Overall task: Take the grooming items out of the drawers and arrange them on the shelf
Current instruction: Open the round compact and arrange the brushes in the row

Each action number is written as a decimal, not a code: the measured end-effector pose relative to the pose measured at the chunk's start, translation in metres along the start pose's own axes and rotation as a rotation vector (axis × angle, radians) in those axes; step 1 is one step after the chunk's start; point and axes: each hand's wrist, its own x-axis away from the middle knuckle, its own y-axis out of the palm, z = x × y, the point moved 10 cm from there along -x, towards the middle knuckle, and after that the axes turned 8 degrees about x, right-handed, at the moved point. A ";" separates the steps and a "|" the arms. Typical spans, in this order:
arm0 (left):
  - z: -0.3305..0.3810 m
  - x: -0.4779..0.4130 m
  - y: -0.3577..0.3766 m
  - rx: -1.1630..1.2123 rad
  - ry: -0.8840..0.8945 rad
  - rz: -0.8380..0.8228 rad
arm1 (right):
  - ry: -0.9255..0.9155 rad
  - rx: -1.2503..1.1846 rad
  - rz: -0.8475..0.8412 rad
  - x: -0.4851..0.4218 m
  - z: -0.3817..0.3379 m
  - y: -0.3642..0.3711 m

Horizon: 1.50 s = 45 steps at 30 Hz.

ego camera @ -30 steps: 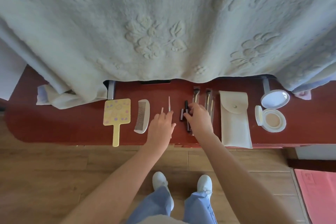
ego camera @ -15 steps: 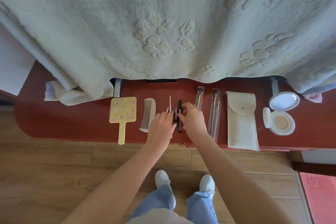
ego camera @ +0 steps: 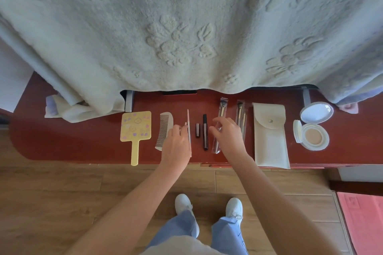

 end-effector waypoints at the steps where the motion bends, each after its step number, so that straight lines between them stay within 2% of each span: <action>1: 0.000 0.001 0.000 0.001 -0.004 -0.006 | -0.003 0.007 -0.004 0.001 0.000 0.001; 8: -0.003 0.003 0.001 0.038 -0.037 -0.015 | 0.049 0.016 0.057 0.007 0.017 -0.008; 19: 0.009 -0.003 -0.004 0.028 -0.002 -0.014 | -0.033 0.067 -0.047 0.008 -0.004 0.016; 25: 0.033 0.000 -0.002 -0.004 0.174 0.036 | -0.062 0.052 -0.057 0.011 -0.006 0.017; 28: 0.062 0.005 0.004 0.024 0.353 0.034 | -0.067 0.044 0.079 0.016 0.004 -0.010; 30: 0.080 0.008 0.014 -0.064 0.464 0.011 | -0.025 0.124 0.182 0.019 0.020 -0.032; 31: 0.084 0.008 0.019 -0.118 0.478 -0.007 | 0.013 0.183 0.182 0.020 0.028 -0.037; 34: 0.083 0.008 0.033 -0.201 0.446 -0.071 | 0.084 0.328 0.073 0.021 0.045 -0.029; 36: 0.080 0.011 0.037 -0.216 0.434 -0.087 | 0.086 0.329 0.043 0.021 0.044 -0.024; 45: 0.070 0.018 0.037 -0.088 0.380 -0.059 | -0.116 0.206 0.021 0.017 0.001 0.005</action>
